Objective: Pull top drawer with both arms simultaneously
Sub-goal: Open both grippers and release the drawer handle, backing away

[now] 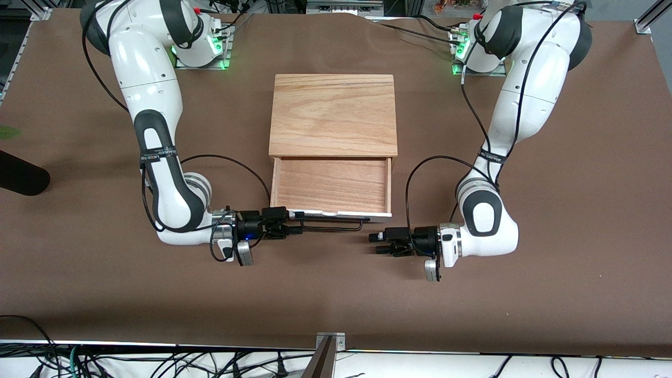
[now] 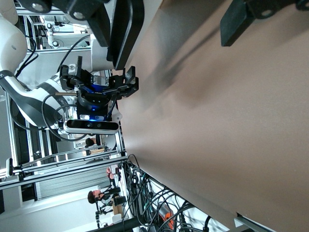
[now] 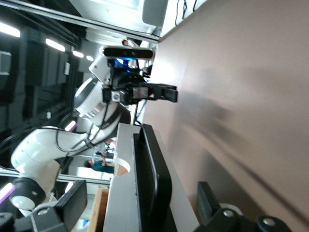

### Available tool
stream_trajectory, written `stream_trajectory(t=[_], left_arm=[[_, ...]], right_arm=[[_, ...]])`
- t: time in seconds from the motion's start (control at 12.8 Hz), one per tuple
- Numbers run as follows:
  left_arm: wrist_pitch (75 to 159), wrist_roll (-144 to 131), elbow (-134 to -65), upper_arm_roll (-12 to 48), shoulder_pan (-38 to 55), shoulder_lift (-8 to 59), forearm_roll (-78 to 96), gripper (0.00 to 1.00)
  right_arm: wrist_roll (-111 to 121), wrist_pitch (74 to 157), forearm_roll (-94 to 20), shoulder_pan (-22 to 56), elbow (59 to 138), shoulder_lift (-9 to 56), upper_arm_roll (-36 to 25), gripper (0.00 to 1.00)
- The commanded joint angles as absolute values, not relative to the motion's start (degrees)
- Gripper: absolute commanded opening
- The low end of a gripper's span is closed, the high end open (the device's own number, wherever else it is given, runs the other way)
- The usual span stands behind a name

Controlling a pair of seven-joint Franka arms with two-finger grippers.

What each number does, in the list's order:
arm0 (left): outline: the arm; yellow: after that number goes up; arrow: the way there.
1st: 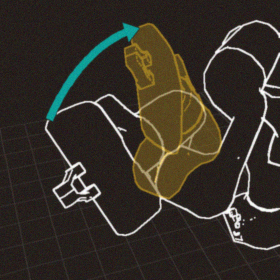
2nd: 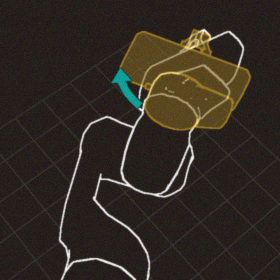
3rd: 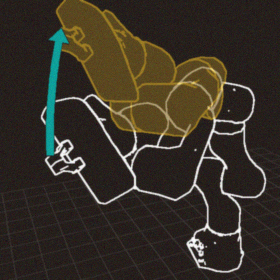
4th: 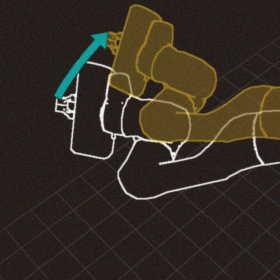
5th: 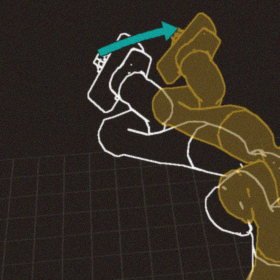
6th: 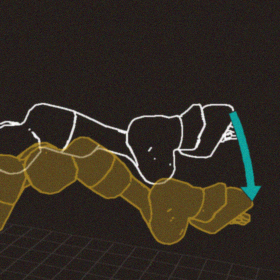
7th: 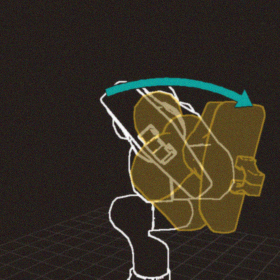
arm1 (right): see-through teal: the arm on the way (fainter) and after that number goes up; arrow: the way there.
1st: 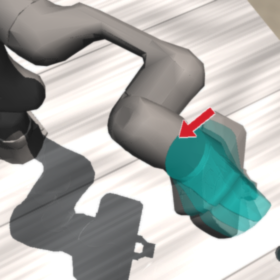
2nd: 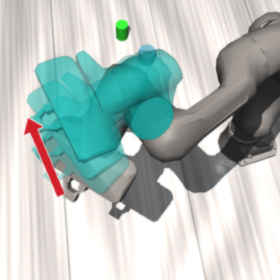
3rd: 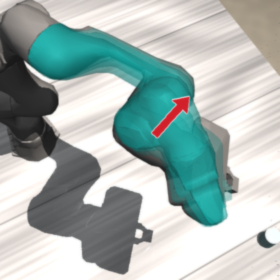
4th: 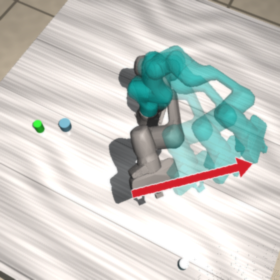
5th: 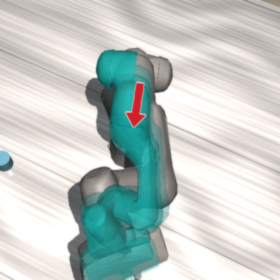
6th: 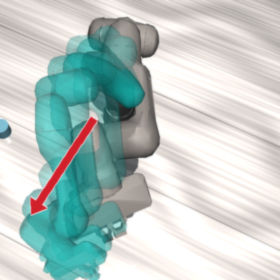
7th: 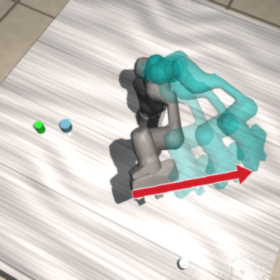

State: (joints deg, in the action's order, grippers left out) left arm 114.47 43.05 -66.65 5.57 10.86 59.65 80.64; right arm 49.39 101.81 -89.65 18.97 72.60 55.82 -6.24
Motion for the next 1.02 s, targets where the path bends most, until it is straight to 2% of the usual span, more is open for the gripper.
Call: stream_trajectory(t=[0.0, 0.23, 0.47, 0.7, 0.94], left_arm=[[114.4, 34.3, -65.7, 5.4, 10.6, 56.0, 70.8, 1.0], [112.4, 26.3, -66.1, 5.4, 9.1, 50.6, 53.8, 1.0], [108.5, 19.8, -66.3, 5.4, 8.4, 45.1, 36.4, 1.0], [105.2, 18.9, -68.2, 4.6, 8.4, 38.8, 23.1, 1.0], [100.1, 19.2, -69.4, 0.7, 7.8, 33.8, 15.3, 1.0]], right_arm=[[48.3, 100.4, -84.5, 18.9, 72.9, 53.8, -8.7, 1.0], [46.9, 100.1, -80.0, 19.0, 72.9, 51.2, -11.8, 1.0], [41.2, 100.0, -68.9, 19.1, 72.9, 46.7, -14.9, 1.0], [36.9, 99.1, -49.0, 19.1, 72.9, 39.7, -15.3, 1.0], [30.4, 93.6, -28.7, 19.5, 72.9, 33.1, -15.4, 1.0]])
